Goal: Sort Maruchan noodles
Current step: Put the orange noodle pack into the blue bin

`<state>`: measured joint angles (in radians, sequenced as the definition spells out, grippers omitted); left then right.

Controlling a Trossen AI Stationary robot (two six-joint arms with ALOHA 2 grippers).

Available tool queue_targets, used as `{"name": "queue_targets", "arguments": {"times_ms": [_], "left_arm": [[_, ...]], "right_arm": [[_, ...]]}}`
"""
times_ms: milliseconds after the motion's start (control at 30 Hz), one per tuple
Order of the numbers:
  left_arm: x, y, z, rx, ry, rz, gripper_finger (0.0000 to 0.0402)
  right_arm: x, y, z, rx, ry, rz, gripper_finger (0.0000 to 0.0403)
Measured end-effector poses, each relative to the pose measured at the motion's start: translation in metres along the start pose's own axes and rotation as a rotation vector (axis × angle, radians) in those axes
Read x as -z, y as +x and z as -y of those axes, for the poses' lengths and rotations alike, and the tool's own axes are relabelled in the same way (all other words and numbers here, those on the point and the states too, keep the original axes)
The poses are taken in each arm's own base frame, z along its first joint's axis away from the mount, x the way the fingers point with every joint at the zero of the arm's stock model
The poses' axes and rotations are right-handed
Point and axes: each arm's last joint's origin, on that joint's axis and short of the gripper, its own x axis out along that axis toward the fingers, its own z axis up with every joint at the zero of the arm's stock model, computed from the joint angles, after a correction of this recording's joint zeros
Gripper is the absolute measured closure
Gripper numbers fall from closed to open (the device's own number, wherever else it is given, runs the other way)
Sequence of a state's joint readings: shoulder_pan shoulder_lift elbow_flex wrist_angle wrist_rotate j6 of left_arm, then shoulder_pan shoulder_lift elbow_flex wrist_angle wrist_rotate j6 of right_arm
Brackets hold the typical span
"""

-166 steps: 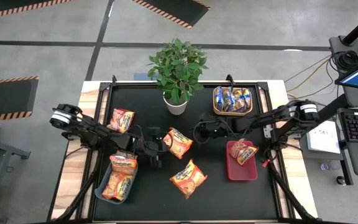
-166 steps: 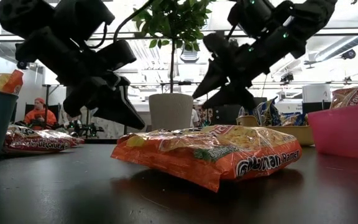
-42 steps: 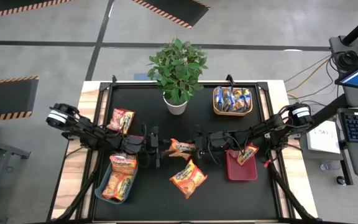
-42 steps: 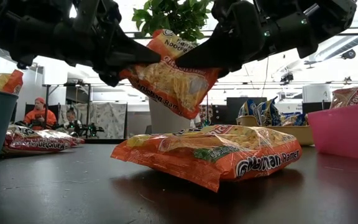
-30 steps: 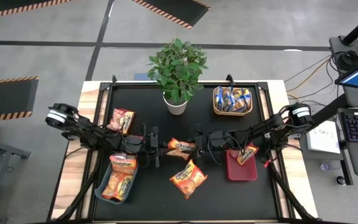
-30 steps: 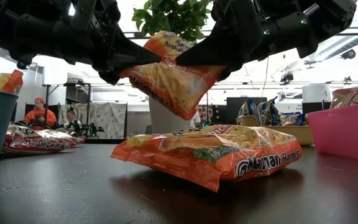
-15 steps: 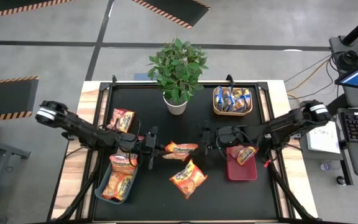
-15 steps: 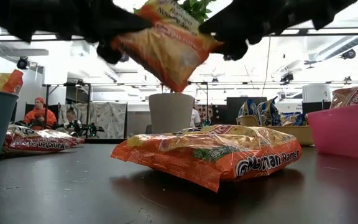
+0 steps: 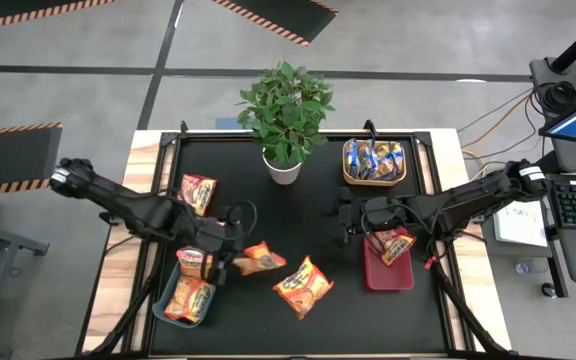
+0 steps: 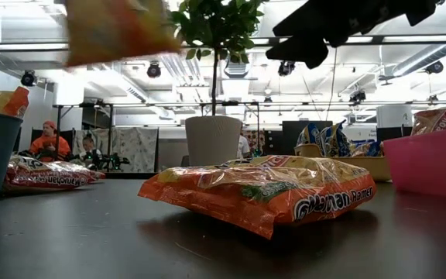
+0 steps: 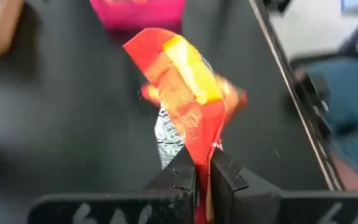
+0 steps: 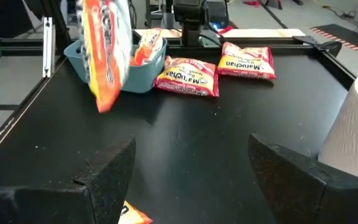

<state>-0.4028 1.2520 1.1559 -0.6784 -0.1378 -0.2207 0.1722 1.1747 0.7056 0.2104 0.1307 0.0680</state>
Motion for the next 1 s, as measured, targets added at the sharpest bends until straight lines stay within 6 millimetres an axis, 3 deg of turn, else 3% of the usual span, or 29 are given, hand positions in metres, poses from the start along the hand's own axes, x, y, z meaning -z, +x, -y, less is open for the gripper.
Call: {"name": "queue_targets", "arguments": {"times_ms": [233, 467, 833, 1000], "left_arm": [[-0.011, -0.042, 0.023, 0.007, -0.084, -0.344, 0.0401], [0.003, -0.055, 0.051, 0.102, 0.042, -0.614, 0.0401], [0.039, -0.021, 0.054, 0.071, 0.045, -0.707, 0.0401], [0.052, -0.003, 0.058, 0.157, 0.051, -0.708, 0.0401]], "right_arm": [[0.001, 0.001, 0.000, -0.001, 0.000, -0.003, 0.0107], [0.001, 0.001, 0.000, -0.003, 0.002, -0.003, 0.0104], [0.001, 0.001, 0.000, -0.003, 0.003, -0.003, 0.0100], [0.001, 0.001, 0.000, -0.002, 0.003, -0.003, 0.0099]]}}
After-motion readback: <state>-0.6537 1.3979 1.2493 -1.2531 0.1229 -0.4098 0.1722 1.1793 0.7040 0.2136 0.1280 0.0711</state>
